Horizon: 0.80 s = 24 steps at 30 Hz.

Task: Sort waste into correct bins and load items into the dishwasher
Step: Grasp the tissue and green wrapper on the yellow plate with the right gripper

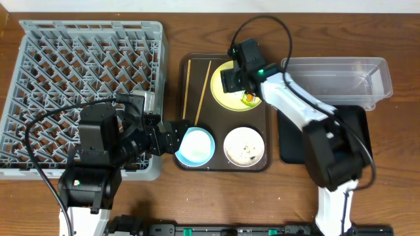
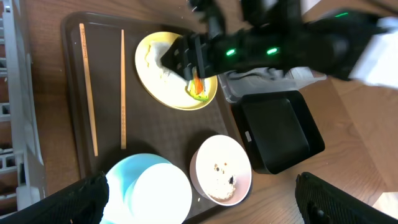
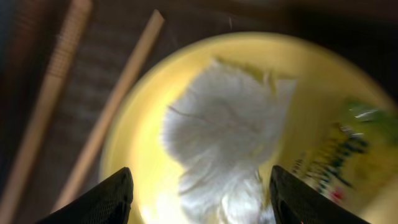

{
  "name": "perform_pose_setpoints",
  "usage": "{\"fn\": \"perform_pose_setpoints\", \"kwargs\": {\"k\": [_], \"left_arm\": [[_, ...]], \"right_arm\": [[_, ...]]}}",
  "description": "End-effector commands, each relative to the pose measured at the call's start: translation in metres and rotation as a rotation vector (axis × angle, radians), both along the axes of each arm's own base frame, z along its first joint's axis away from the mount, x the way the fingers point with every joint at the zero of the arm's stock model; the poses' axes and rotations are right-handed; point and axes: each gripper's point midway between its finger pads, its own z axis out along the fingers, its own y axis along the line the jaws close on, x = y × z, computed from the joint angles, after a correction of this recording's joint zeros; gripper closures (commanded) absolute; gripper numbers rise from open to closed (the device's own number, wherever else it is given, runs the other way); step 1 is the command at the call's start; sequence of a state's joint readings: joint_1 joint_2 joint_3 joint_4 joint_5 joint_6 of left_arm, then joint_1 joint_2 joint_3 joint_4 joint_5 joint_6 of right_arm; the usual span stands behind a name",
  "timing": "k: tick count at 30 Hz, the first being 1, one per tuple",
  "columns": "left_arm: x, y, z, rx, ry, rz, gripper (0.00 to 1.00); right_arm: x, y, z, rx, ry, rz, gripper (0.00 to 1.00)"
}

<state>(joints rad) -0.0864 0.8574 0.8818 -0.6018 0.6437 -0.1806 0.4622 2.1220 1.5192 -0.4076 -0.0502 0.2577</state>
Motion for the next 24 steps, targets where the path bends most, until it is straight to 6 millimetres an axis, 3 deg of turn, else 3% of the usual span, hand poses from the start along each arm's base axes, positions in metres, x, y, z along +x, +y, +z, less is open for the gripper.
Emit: {"fn": "perform_pose_setpoints", "kwargs": {"k": [1,3,7,9,12,17,20,24], "left_arm": [[0.002,0.001,0.008,0.005,-0.024,0.003,0.04],[0.002,0.001,0.008,0.005,-0.024,0.003,0.04],[0.002,0.001,0.008,0.005,-0.024,0.003,0.04],[0.002,0.001,0.008,0.005,-0.024,0.003,0.04],[0.002,0.001,0.008,0.005,-0.024,0.003,0.04],[0.002,0.001,0.008,0.005,-0.024,0.003,0.04],[0.002,0.001,0.008,0.005,-0.024,0.003,0.04],[0.002,0.001,0.008,0.005,-0.024,0.003,0.04]], "right_arm": [[0.004,-0.001,-0.021,-0.030,0.015,-0.028,0.32],[0.002,-0.002,-0.029,-0.042,0.028,-0.018,0.36],[0.001,-0.002,-0.022,-0.031,0.032,-0.038,0.87],[0.005,-0.003,-0.004,0.009,0.019,-0.074,0.99],[0.015,-0.011,0.046,0.087,-0.050,-0.124,0.99],[0.015,-0.051,0.119,0.130,-0.137,-0.196,0.99],[0.008,-0.084,0.144,0.127,-0.141,-0.252,0.99],[-0.004,-0.131,0.149,0.091,-0.089,-0.357,0.99]]}}
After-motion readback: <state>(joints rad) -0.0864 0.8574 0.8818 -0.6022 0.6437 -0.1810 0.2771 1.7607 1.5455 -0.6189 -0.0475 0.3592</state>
